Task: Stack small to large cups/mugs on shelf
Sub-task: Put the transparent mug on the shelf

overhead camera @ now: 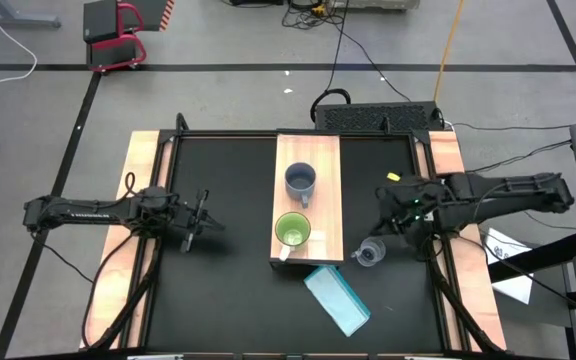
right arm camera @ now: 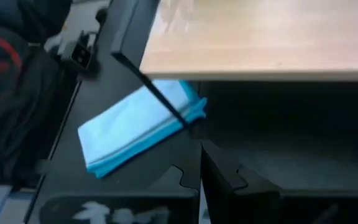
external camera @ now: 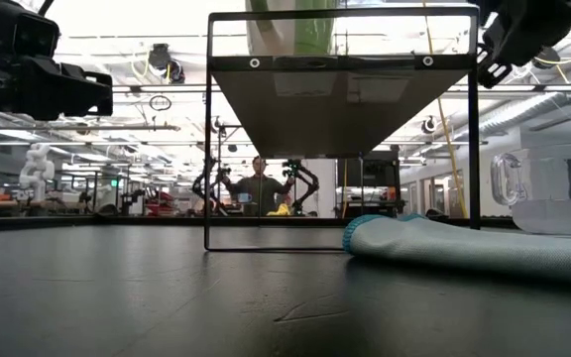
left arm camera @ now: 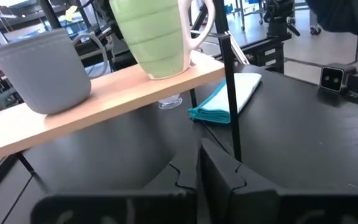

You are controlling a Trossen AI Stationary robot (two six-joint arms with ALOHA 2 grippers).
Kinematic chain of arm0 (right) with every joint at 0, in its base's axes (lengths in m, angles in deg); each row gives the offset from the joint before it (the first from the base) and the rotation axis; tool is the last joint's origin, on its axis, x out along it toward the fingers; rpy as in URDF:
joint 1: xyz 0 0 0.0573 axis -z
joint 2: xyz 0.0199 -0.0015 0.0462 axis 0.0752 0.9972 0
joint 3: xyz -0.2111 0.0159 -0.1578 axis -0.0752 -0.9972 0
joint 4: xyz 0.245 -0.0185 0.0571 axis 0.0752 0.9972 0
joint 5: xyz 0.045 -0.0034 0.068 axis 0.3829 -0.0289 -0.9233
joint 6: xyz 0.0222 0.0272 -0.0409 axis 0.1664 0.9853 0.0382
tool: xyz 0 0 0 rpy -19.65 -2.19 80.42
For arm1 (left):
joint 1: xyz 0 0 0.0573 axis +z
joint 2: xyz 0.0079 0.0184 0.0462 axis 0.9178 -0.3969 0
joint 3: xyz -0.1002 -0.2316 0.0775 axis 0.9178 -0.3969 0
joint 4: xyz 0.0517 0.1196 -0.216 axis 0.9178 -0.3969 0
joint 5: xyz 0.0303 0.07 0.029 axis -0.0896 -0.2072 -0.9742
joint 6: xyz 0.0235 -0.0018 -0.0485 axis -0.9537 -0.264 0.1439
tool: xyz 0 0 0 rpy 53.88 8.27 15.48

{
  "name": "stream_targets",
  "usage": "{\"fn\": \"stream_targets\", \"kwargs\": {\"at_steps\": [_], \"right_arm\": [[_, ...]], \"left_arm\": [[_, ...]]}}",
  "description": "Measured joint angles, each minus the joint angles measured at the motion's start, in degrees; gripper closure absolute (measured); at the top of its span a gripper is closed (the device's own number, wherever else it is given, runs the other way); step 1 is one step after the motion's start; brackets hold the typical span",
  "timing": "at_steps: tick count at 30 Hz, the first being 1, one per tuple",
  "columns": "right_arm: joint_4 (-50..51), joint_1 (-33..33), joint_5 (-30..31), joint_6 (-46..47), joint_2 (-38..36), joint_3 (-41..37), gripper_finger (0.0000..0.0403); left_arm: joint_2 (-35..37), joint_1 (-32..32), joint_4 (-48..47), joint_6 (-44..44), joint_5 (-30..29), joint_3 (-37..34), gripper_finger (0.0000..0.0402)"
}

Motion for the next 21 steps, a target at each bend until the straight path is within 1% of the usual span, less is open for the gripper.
{"fn": "stream_targets", "kwargs": {"at_steps": [4, 7, 11, 14, 21], "right_arm": [[1.4, -1.4, 1.5, 4.8, 3.4, 0.1, 0.0403], [5.2, -2.4, 2.5, 5.6, 5.7, 0.1, 0.0403], [7.7, -3.4, 8.9, 6.6, 7.0, 0.1, 0.0403], [8.8, -3.4, 9.2, 6.7, 7.0, 0.1, 0.0403], [9.5, -3.4, 8.7, 10.8, 6.9, 0.1, 0.0403]], "left_arm": [[0.0, 0.0, -0.3, 0.0, -0.2, 0.0, 0.0377], [0.0, 0.0, -0.3, 0.0, -0.2, 0.0, 0.0376], [0.0, 0.0, -0.3, 0.1, -0.2, 0.0, 0.0376], [0.0, 0.0, -0.3, 0.1, -0.2, 0.0, 0.0376], [0.0, 0.0, -0.3, 0.2, -0.2, 0.0, 0.0376]]}}
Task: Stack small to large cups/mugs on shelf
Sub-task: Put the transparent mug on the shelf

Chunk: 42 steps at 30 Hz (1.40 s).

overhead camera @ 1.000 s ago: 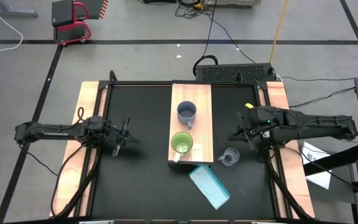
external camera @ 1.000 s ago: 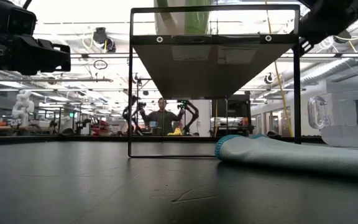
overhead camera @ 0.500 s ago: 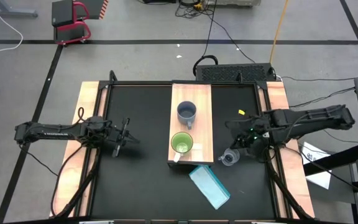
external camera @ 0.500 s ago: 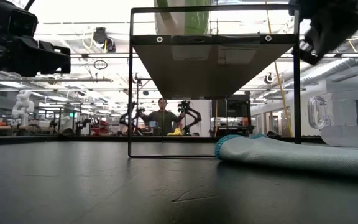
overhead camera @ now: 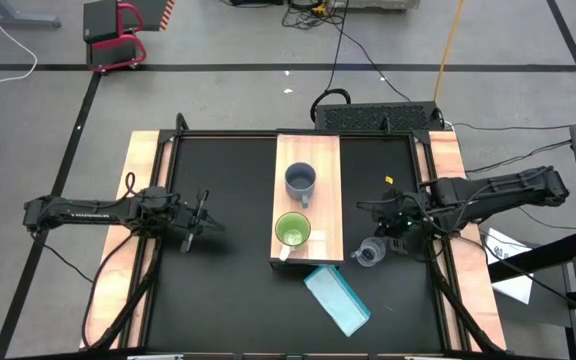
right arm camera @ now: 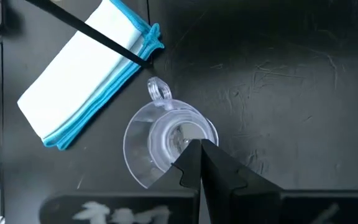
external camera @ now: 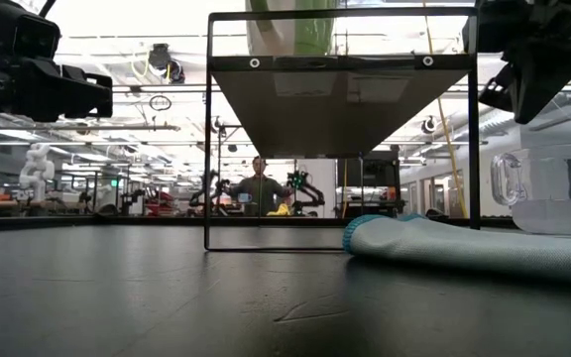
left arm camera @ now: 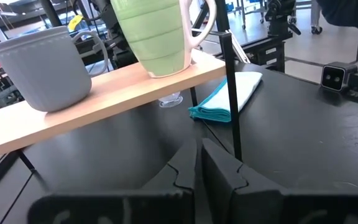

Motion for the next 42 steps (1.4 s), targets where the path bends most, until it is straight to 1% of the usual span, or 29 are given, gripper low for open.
{"fn": "stream_targets", "kwargs": {"at_steps": [6, 9, 13, 21, 25, 32, 42], "right_arm": [[0.1, 0.0, -0.2, 0.3, 0.0, 0.0, 0.0402], [0.4, 0.0, -2.6, 0.3, 0.0, 0.0, 0.0393], [0.5, 0.0, -3.2, 0.7, 0.0, 0.0, 0.0364], [0.5, 0.0, -3.2, 0.4, 0.0, 0.0, 0.0288], [0.5, 0.0, -3.2, 0.5, 0.0, -1.3, 0.0266], [1.1, 0.0, -3.2, 2.2, 0.0, -4.0, 0.0259], [1.0, 0.0, -3.2, 6.5, 0.0, -4.3, 0.0259]], "left_arm": [[0.0, 0.0, -0.1, 0.0, 0.0, 0.0, 0.0376], [0.0, 0.0, -0.2, 0.0, 0.0, 0.0, 0.0376], [0.0, 0.0, -0.4, 0.0, 0.0, 0.0, 0.0376], [0.0, 0.0, -0.6, -0.1, 0.0, 0.0, 0.0376], [0.0, 0.0, -1.4, -0.1, 0.0, 0.0, 0.0376], [0.0, 0.0, -1.6, -0.1, 0.0, 0.0, 0.0376], [0.0, 0.0, -1.5, -0.1, 0.0, 0.0, 0.0376]]}}
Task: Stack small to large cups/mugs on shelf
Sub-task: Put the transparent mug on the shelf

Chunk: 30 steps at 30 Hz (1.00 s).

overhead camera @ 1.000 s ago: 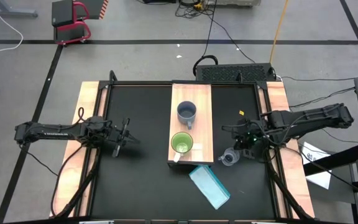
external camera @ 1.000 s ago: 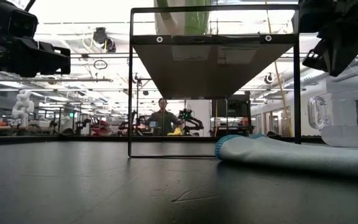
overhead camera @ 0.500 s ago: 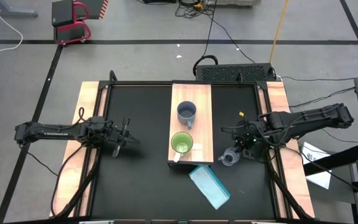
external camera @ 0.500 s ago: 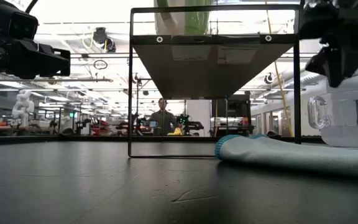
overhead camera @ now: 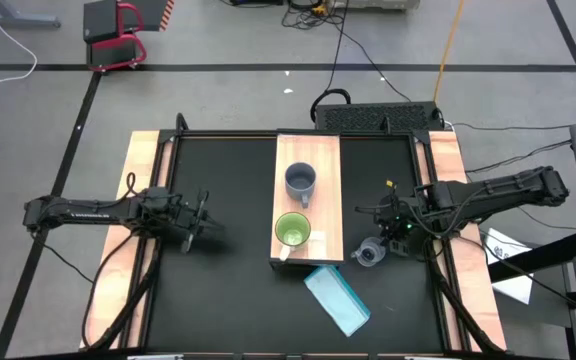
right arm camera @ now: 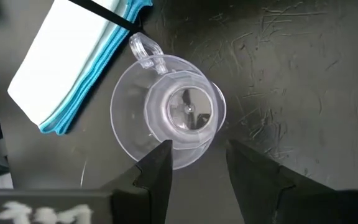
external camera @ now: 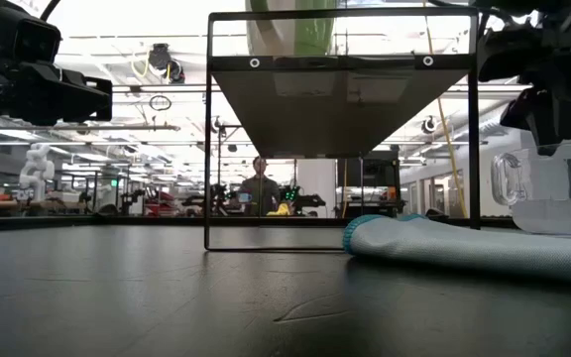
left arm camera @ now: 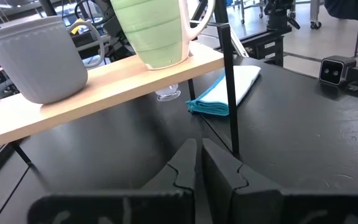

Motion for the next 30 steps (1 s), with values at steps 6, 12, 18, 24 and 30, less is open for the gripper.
{"fn": "stream_targets", "kwargs": {"at_steps": [6, 12, 18, 24, 30], "right_arm": [[0.1, 0.0, 0.1, 3.1, 0.8, 0.0, 0.0259], [-0.2, 0.0, 0.2, 6.6, 2.7, 0.0, 0.0259], [-0.2, 0.0, 0.2, 10.5, 4.9, 0.0, 0.0259], [-0.2, 0.0, 0.2, 11.6, 6.7, 0.0, 0.0259], [-0.2, 0.0, 0.2, 9.9, 7.5, 0.0, 0.0286]], "left_arm": [[0.0, 0.0, 0.0, -0.1, 0.0, 0.0, 0.0376], [0.0, 0.0, 0.0, -0.5, 0.0, 0.0, 0.0376], [0.0, 0.0, 0.0, -1.7, 0.0, 0.0, 0.0376], [0.0, 0.0, 0.0, -2.7, 0.0, 0.0, 0.0376], [0.0, 0.0, -0.8, -2.7, 0.0, 0.0, 0.0376]]}}
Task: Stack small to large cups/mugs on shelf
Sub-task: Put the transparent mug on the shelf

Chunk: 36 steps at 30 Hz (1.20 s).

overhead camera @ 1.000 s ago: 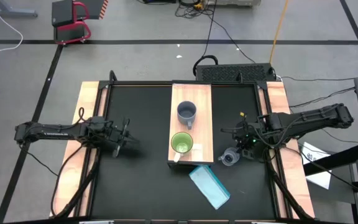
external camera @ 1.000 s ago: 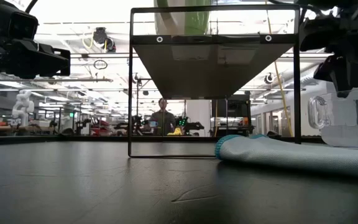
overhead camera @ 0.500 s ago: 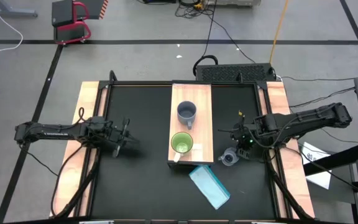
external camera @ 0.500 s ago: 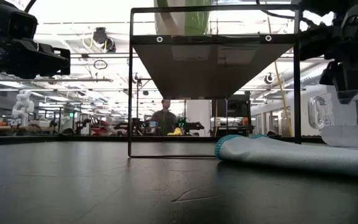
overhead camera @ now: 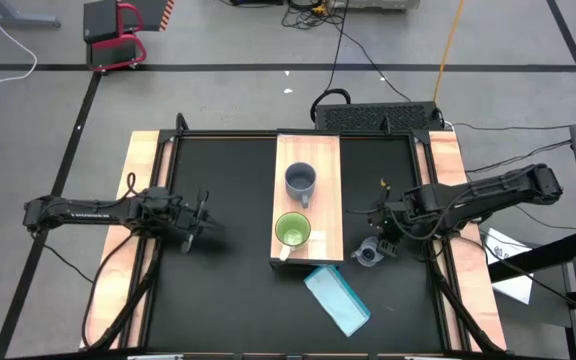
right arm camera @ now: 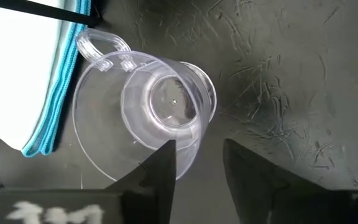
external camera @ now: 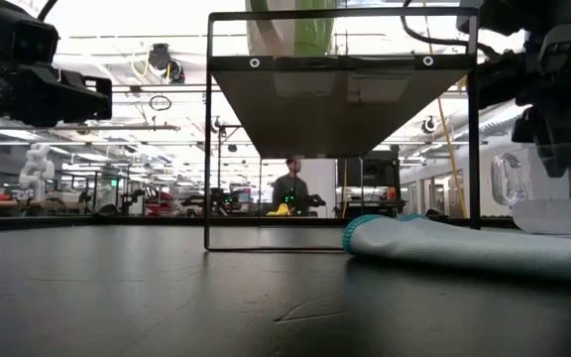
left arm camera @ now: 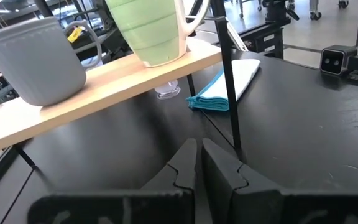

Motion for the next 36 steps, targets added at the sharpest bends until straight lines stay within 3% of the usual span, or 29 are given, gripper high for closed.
{"fn": "stream_targets", "kwargs": {"at_steps": [11, 20, 31, 36], "right_arm": [[0.1, 0.0, 0.1, -5.2, 0.1, 0.0, 0.0395], [0.0, 0.0, 0.6, -11.5, 0.1, 0.0, 0.0400], [-3.1, -0.2, 14.6, -16.5, -4.6, 0.0, 0.0402], [-13.0, -0.2, 16.7, -20.1, -11.7, -3.0, 0.0402]], "left_arm": [[0.0, 0.0, -0.8, 0.1, 0.0, 0.0, 0.0376], [0.0, 0.0, -1.0, 0.7, 0.3, 0.0, 0.0376], [0.0, 0.0, -0.9, 1.2, 0.5, 0.0, 0.0376], [0.0, 0.0, -0.9, 1.2, 0.5, 0.0, 0.0376]]}}
